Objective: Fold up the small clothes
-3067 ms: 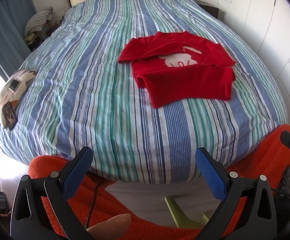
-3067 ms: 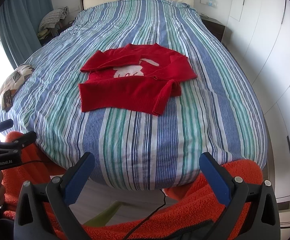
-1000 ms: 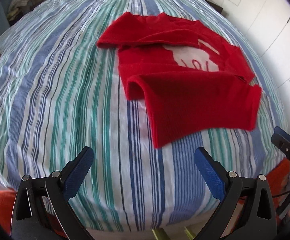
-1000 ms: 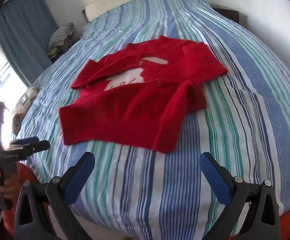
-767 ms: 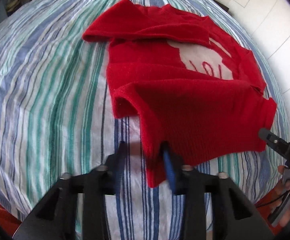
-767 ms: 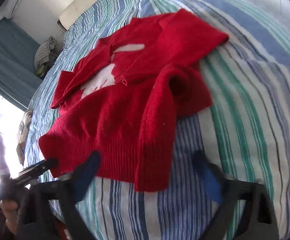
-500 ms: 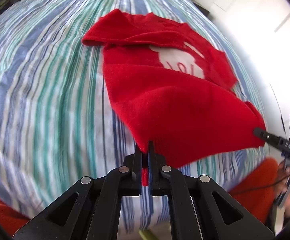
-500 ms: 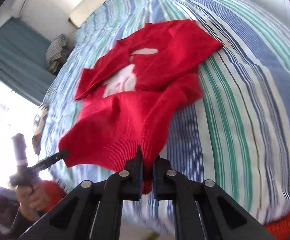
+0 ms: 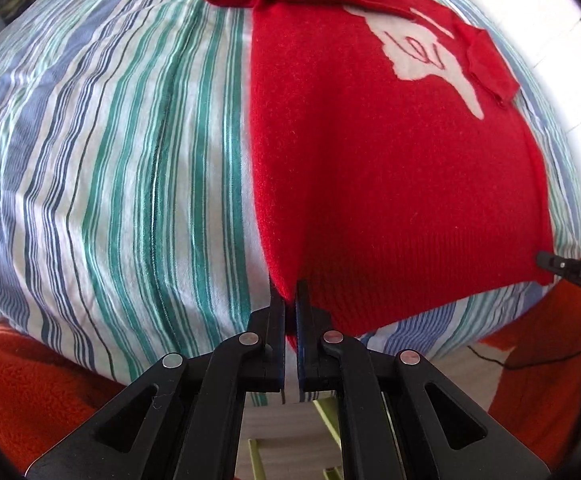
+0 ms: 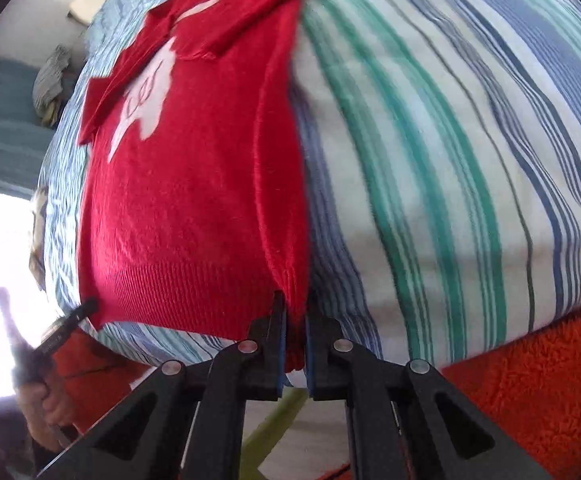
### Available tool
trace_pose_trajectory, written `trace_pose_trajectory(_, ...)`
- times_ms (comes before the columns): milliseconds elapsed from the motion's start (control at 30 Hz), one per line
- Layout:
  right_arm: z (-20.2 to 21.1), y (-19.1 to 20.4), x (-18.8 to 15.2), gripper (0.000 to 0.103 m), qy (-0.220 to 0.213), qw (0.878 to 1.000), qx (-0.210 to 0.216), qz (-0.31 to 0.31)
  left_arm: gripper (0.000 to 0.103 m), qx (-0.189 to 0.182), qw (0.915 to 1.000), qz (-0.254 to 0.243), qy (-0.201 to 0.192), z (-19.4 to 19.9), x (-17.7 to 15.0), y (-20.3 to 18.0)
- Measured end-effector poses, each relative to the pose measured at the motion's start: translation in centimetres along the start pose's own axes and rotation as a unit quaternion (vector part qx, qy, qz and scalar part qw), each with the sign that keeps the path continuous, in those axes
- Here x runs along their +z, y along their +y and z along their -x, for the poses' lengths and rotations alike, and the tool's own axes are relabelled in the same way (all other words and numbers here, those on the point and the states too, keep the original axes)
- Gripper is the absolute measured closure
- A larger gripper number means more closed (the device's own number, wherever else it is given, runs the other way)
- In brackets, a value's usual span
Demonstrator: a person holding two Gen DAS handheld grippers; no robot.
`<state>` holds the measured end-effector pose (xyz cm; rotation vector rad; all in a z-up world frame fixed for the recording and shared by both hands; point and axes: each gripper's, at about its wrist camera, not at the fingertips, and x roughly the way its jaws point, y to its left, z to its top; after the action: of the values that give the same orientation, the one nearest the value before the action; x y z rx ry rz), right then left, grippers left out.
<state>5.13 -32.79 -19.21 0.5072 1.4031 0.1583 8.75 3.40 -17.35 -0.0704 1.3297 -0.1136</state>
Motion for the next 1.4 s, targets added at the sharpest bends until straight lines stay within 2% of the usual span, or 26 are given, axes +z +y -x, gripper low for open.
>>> trace_pose_trajectory(33, 0.2, -0.8, 0.0, 0.096, -0.004, 1.0, -0.015, -0.02, 0.101, 0.006, 1.0, -0.003, -0.002, -0.2, -0.1, -0.3)
trace_pose_trajectory(133, 0.6, -2.7, -0.3, 0.094, -0.006, 0.998, -0.005, -0.057, 0.101, 0.011, 0.9999, -0.003, -0.002, -1.1, -0.2, -0.9)
trace_pose_trajectory(200, 1.7, -2.0, -0.7, 0.077, -0.018, 0.999, -0.032, -0.035, 0.101, 0.011, 0.9999, -0.003, -0.003, -1.3, 0.0, -1.4)
trace_pose_trajectory(267, 2.8, -1.4, -0.6, 0.069, -0.038, 0.998, -0.055, -0.016, 0.101, 0.008, 1.0, -0.001, -0.002, -1.6, 0.4, -1.2)
trace_pose_trajectory(333, 3.1, -1.0, -0.5, 0.067, -0.046, 0.998, -0.042, -0.006, 0.101, 0.004, 1.0, 0.004, -0.002, -1.9, 0.5, -1.3)
trace_pose_trajectory(433, 1.7, -0.4, 0.2, 0.066, -0.028, 1.0, -0.001, -0.003, 0.101, 0.0, 1.0, 0.006, -0.003, -2.3, 0.9, -1.6)
trace_pose_trajectory(500, 0.5, -0.2, 0.5, 0.066, -0.017, 1.0, 0.005, 0.01, 0.101, -0.001, 1.0, 0.005, -0.004, -2.3, 0.9, -1.4)
trace_pose_trajectory(533, -0.4, 0.0, 0.8, 0.066, -0.009, 1.0, 0.008, 0.018, 0.101, -0.002, 1.0, 0.005, -0.006, -2.0, 0.4, -0.5)
trace_pose_trajectory(567, -0.7, -0.1, 0.7, 0.089, -0.006, 1.0, 0.001, 0.02, 0.101, -0.003, 1.0, 0.006, -0.007, -2.0, 0.2, -0.2)
trace_pose_trajectory(600, -0.7, -0.3, 0.6, 0.1, -0.003, 1.0, -0.014, 0.017, 0.101, -0.004, 0.9999, 0.008, -0.007, -1.8, 0.0, 0.0)
trace_pose_trajectory(733, 1.1, 0.5, -0.2, 0.1, -0.01, 0.997, -0.069, 0.04, 0.101, -0.009, 0.9997, 0.019, -0.016, -0.8, -0.7, 0.5)
trace_pose_trajectory(867, -0.1, -0.8, -0.1, 0.1, 0.002, 0.997, -0.077, 0.023, 0.101, 0.007, 0.9998, 0.016, -0.006, -2.2, -0.9, 0.2)
trace_pose_trajectory(967, -0.9, -0.9, 0.4, 0.101, -0.004, 0.997, -0.079, 0.013, 0.101, 0.036, 0.9992, -0.011, -0.01, -3.0, -1.1, -0.6)
trace_pose_trajectory(1100, -0.4, -1.8, 0.3, 0.102, -0.008, 0.998, -0.059, -0.001, 0.1, 0.061, 0.9974, -0.031, -0.021, -3.2, -1.5, -1.6)
trace_pose_trajectory(1333, 1.4, -5.2, -0.8, 0.101, -0.01, 0.999, -0.019, -0.033, 0.098, 0.07, 0.9967, -0.033, -0.024, -3.3, -1.8, -2.5)
trace_pose_trajectory(1400, 1.9, -5.9, -1.0, 0.101, -0.011, 0.999, -0.014, -0.037, 0.094, 0.077, 0.9961, -0.034, -0.025, -3.1, -2.1, -2.6)
